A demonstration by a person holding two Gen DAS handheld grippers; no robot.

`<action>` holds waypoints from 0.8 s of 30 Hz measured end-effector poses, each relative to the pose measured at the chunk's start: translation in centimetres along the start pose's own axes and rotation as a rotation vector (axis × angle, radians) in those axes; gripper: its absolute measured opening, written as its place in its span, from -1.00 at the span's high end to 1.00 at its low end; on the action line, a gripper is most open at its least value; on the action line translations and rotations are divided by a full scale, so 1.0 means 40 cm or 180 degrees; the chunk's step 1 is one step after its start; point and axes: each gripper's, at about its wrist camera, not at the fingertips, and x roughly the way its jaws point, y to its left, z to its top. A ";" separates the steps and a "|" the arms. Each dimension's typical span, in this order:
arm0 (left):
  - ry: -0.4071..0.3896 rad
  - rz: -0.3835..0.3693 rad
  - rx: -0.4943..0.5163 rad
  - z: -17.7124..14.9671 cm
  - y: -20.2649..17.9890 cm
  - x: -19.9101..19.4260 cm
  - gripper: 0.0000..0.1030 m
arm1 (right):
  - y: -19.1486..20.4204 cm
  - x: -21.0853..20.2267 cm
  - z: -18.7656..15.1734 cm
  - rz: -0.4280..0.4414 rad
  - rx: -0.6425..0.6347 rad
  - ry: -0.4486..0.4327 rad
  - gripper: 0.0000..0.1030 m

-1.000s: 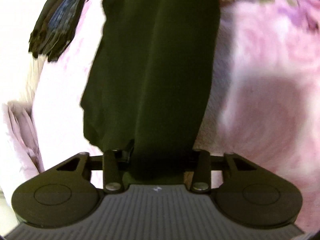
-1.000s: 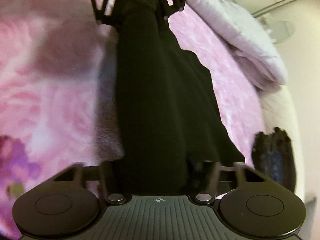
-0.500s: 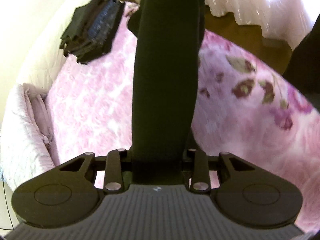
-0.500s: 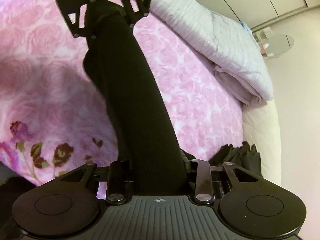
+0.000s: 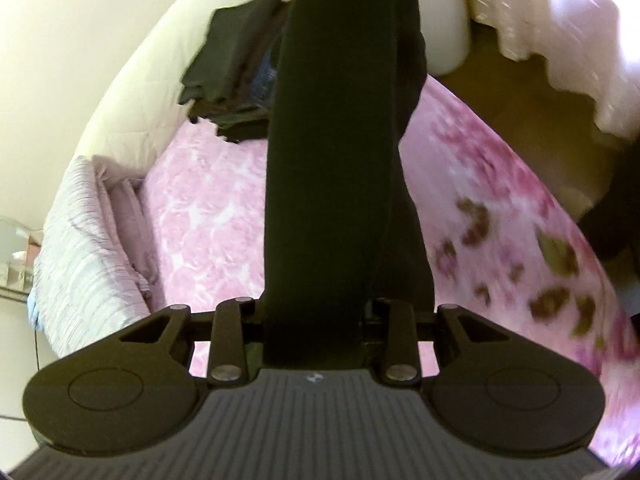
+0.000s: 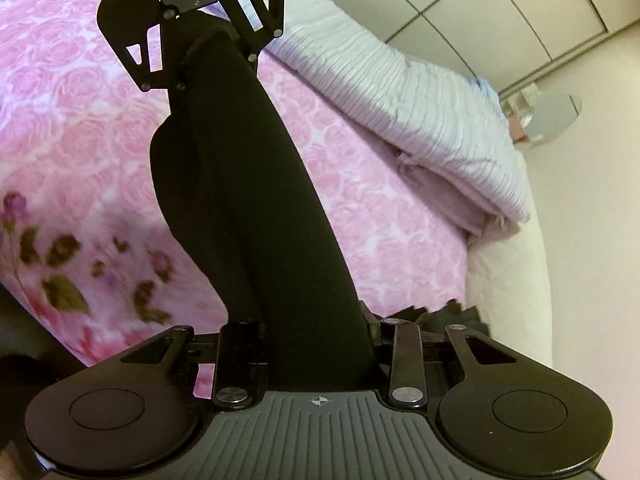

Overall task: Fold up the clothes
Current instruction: 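Carry the jacket with both tools and lower it onto the clothes stack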

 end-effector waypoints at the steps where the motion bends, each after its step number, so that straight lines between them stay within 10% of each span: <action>1: -0.0005 0.0026 -0.0034 0.027 0.017 0.001 0.43 | -0.029 -0.003 -0.020 -0.0014 0.0005 -0.0017 0.33; 15: -0.0578 0.0656 0.0611 0.417 0.378 0.108 0.43 | -0.455 -0.068 -0.235 -0.0704 0.0358 0.0103 0.33; 24: -0.0482 0.1241 0.0529 0.690 0.613 0.396 0.43 | -0.891 0.054 -0.419 -0.1287 0.0243 -0.0067 0.33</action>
